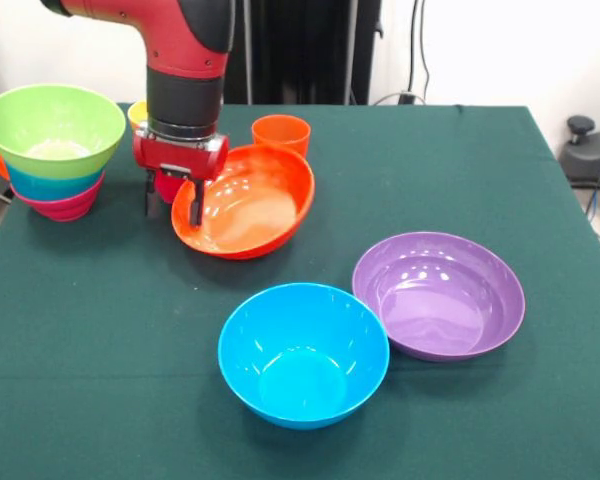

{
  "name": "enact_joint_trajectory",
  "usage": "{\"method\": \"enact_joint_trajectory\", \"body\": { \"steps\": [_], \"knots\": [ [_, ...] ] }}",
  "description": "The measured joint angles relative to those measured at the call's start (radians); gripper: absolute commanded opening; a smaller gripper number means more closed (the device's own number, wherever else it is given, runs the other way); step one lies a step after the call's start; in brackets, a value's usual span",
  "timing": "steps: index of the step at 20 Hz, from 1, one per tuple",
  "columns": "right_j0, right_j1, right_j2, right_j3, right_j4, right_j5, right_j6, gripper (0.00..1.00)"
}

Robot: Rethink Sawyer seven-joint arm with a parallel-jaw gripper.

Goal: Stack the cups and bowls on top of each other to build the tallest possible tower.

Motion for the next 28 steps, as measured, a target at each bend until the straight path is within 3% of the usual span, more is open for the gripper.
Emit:
{"method": "enact_joint_trajectory", "body": {
  "steps": [13, 28],
  "knots": [
    [-0.028, -0.101, 0.048, 0.002, 0.021, 0.0, 0.0, 1.0],
    [-0.04, -0.12, 0.088, 0.011, 0.033, 0.0, 0.0, 1.0]
  ]
}}
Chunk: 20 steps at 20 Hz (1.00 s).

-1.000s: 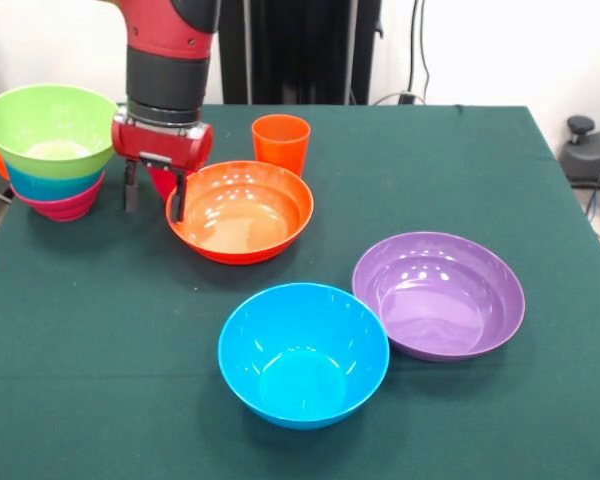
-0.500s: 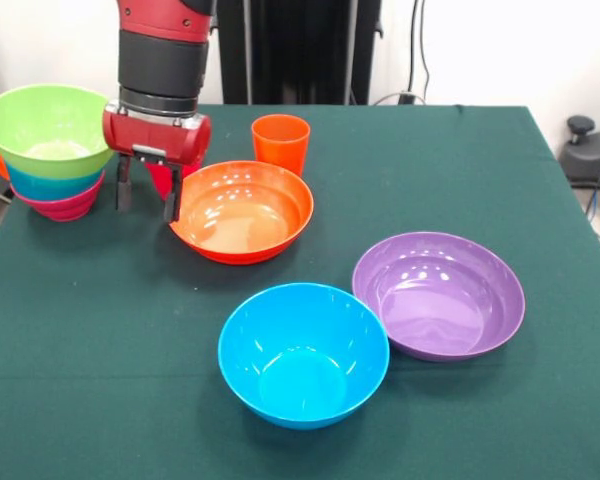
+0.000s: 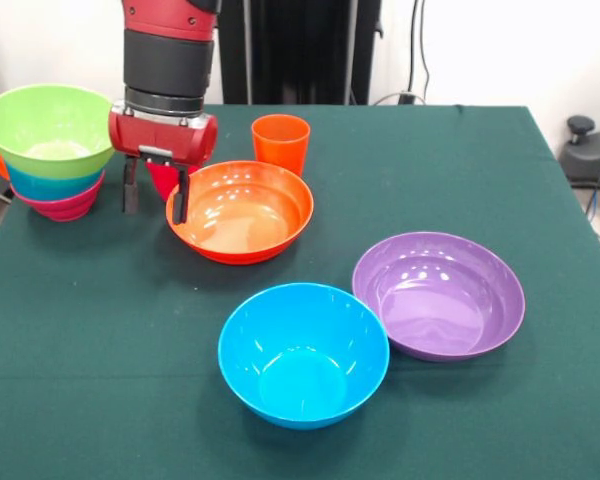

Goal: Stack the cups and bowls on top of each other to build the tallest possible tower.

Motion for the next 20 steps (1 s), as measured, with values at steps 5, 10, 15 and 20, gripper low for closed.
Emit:
{"method": "enact_joint_trajectory", "body": {
  "steps": [5, 10, 15, 20],
  "knots": [
    [-0.043, 0.0, 0.051, 0.028, 0.0, 0.0, 0.0, 1.0],
    [-0.074, 0.005, 0.083, 0.054, 0.0, 0.0, 0.0, 1.0],
    [-0.09, 0.009, 0.102, 0.07, 0.0, 0.0, 0.0, 1.0],
    [-0.093, 0.014, 0.109, 0.074, 0.0, 0.0, 0.0, 1.0]
  ]
}}
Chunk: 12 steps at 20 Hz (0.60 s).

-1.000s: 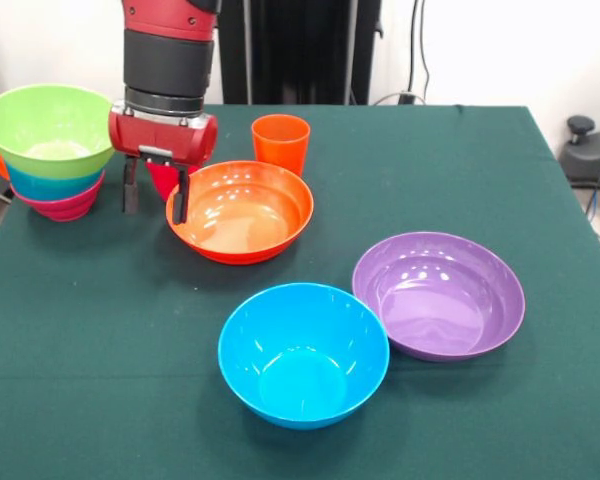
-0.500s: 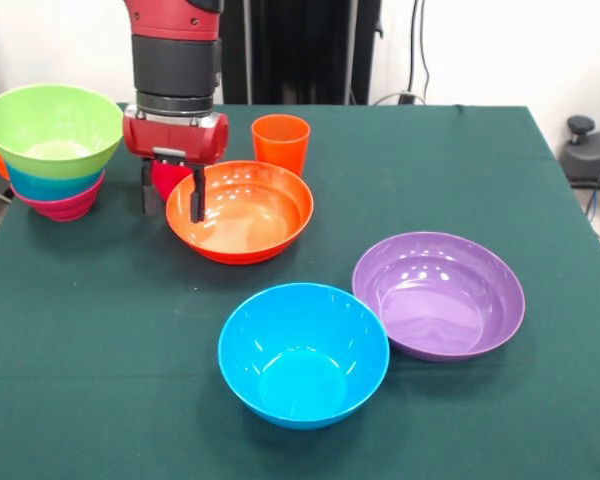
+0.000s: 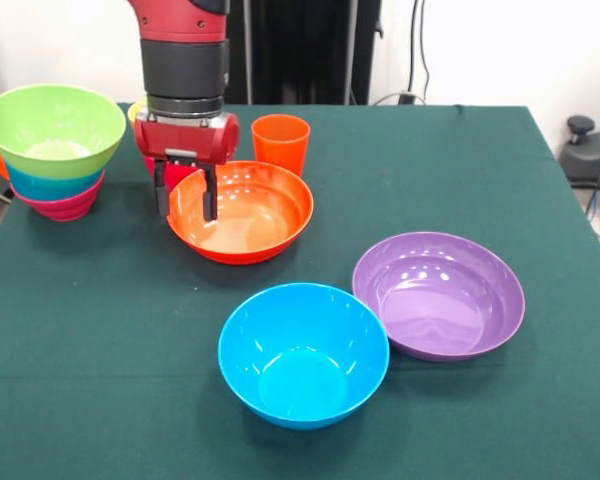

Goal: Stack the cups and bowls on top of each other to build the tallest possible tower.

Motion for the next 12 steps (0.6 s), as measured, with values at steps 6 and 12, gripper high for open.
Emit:
{"method": "enact_joint_trajectory", "body": {
  "steps": [6, 12],
  "knots": [
    [0.0, 0.026, 0.0, 0.0, 0.0, 0.0, 0.0, 1.0],
    [0.0, 0.049, 0.0, 0.0, -0.006, 0.0, 0.0, 1.0]
  ]
}}
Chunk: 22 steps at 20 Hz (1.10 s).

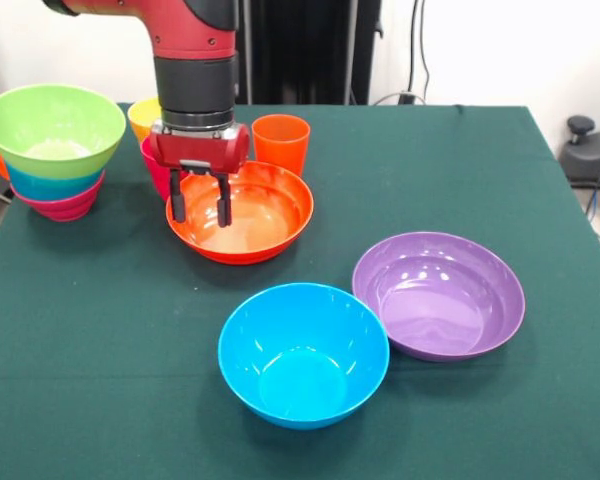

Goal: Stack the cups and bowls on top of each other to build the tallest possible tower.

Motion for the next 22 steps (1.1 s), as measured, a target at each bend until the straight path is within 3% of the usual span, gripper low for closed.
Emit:
{"method": "enact_joint_trajectory", "body": {
  "steps": [10, 22],
  "knots": [
    [-0.003, -0.012, 0.003, 0.015, 0.0, 0.004, 0.0, 1.0],
    [-0.07, -0.167, 0.056, 0.125, 0.0, 0.134, 0.0, 1.0]
  ]
}}
